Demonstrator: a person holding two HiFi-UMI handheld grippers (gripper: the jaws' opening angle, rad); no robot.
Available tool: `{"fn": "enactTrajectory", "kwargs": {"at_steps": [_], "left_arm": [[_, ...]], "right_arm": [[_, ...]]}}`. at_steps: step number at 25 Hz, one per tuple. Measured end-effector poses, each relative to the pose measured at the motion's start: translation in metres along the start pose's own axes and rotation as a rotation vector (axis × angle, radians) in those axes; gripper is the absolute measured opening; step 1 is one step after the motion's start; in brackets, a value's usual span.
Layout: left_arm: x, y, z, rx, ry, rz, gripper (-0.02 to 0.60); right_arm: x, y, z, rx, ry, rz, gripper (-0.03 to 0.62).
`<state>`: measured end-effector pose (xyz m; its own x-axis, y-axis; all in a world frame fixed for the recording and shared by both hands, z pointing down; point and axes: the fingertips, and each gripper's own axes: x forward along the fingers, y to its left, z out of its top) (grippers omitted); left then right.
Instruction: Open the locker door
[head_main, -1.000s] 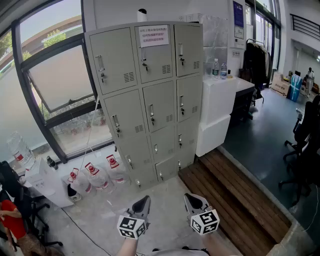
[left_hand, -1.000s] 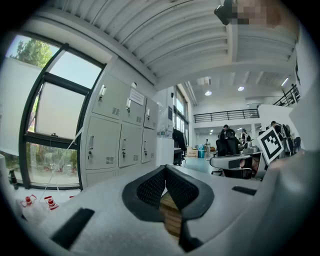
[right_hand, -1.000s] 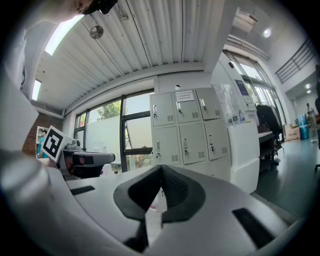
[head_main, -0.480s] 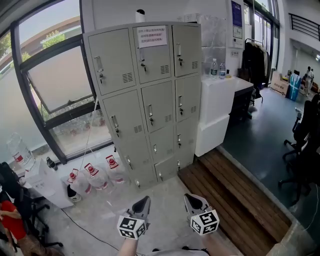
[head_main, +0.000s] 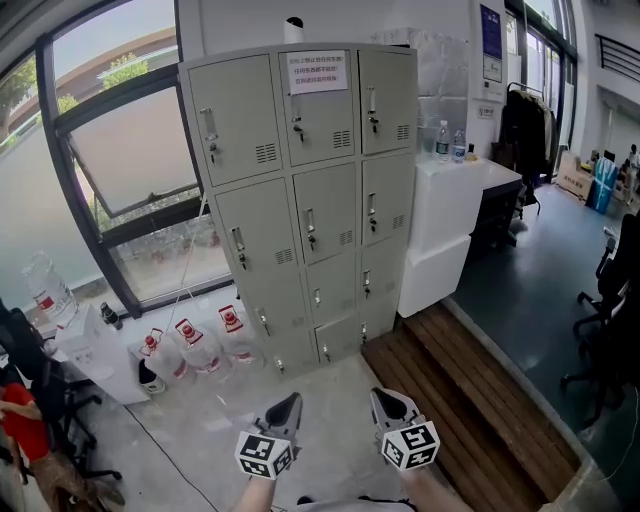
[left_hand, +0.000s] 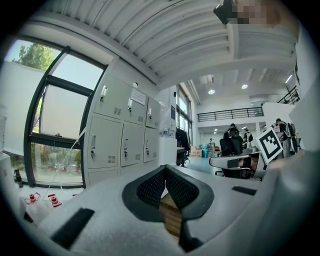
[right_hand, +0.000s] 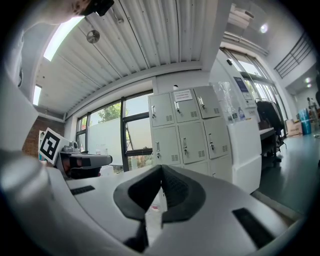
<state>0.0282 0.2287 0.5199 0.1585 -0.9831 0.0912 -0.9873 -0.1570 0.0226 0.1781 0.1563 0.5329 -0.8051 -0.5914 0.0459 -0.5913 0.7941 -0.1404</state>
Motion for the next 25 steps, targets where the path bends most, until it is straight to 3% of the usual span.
{"fn": "enactTrajectory", "kwargs": {"at_steps": [7, 15, 25], "left_arm": [[0.018, -0.01, -0.001, -0.005, -0.007, 0.055, 0.008], [0.055, -0.002, 0.003, -0.001, -0.008, 0.066, 0.008], [0.137, 0.083, -0.008, 0.007, -0.017, 0.048, 0.008]], "right_arm": [[0.008, -0.02, 0.0, -0.019, 0.008, 0.067, 0.012], [0.035, -0.051, 0.001, -0.013, 0.019, 0.081, 0.012], [0.15, -0.076, -0.01, -0.043, 0.027, 0.095, 0.012]]}}
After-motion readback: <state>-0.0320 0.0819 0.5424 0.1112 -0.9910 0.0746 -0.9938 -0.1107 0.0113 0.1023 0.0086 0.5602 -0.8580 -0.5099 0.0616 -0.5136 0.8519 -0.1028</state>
